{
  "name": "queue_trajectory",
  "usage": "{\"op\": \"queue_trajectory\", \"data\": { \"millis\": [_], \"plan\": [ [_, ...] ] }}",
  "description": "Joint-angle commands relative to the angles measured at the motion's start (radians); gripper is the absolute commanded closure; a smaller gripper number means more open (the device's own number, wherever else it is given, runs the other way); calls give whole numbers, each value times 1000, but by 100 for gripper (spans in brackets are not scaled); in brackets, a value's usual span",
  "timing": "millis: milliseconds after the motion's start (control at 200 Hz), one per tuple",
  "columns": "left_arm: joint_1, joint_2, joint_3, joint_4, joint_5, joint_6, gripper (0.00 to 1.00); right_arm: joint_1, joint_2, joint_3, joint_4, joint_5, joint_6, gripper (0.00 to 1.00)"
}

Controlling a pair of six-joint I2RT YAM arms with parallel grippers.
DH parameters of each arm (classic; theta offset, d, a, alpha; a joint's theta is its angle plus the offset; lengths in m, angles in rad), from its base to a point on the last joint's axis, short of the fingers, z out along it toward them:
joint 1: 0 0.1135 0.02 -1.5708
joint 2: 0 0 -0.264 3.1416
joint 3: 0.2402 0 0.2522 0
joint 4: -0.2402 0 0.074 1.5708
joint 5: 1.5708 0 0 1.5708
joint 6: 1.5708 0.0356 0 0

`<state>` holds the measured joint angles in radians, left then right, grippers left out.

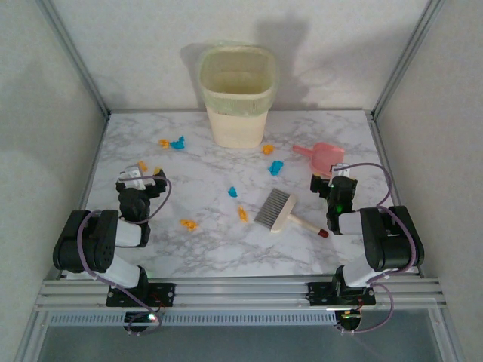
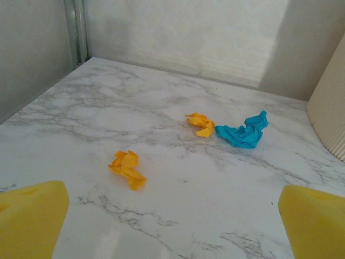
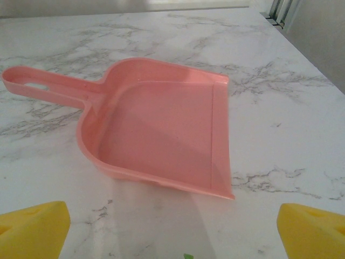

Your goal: Sweep away the paper scraps from the table

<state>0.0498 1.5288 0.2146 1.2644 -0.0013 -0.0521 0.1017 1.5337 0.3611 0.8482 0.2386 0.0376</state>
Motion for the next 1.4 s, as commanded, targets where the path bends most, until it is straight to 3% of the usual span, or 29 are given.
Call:
{"op": "queue_trajectory", "data": {
  "millis": [0, 245, 355, 506, 686, 766, 846, 946, 1031, 1111, 1186, 1297, 1397],
  "plan": [
    [9, 7, 7, 33, 13, 1, 1, -2, 5, 19, 6, -1, 4, 1],
    [12, 6, 3, 37, 22, 1, 1, -3, 2, 20, 7, -2, -1, 1],
    [13, -33, 0, 13, 66, 16, 1, 7, -94, 62, -178, -7, -11, 1],
    [2, -184, 4, -113, 112, 50, 1, 23, -279, 78, -269, 7, -2, 1],
    [-106, -454, 31, -265, 83, 77, 1, 23, -482, 129, -496, 133, 205, 1],
    [-124, -527, 36, -251, 59, -72, 1, 8, -555, 146, -622, 202, 382, 1],
    [-125, -567, 63, -294, -10, -261, 1, -7, -602, 143, -645, 160, 407, 1],
    [-125, -585, 66, -297, -14, -399, 1, -10, -645, 175, -705, 51, 401, 1],
    [-125, -590, 95, -418, -106, -563, 0, -11, -672, 219, -802, 15, 481, 1],
    [-124, -573, 125, -477, -90, -629, 0, -16, -716, 225, -843, -88, 494, 1],
    [-125, -540, 134, -454, -8, -683, 0, -16, -752, 244, -910, -216, 511, 1],
    [-167, -475, 182, -483, 43, -730, 0, -14, -727, 358, -1185, -340, 528, 1],
    [-262, -439, 223, -534, -14, -751, 1, -13, -681, 450, -1458, -377, 526, 1]
  ]
}}
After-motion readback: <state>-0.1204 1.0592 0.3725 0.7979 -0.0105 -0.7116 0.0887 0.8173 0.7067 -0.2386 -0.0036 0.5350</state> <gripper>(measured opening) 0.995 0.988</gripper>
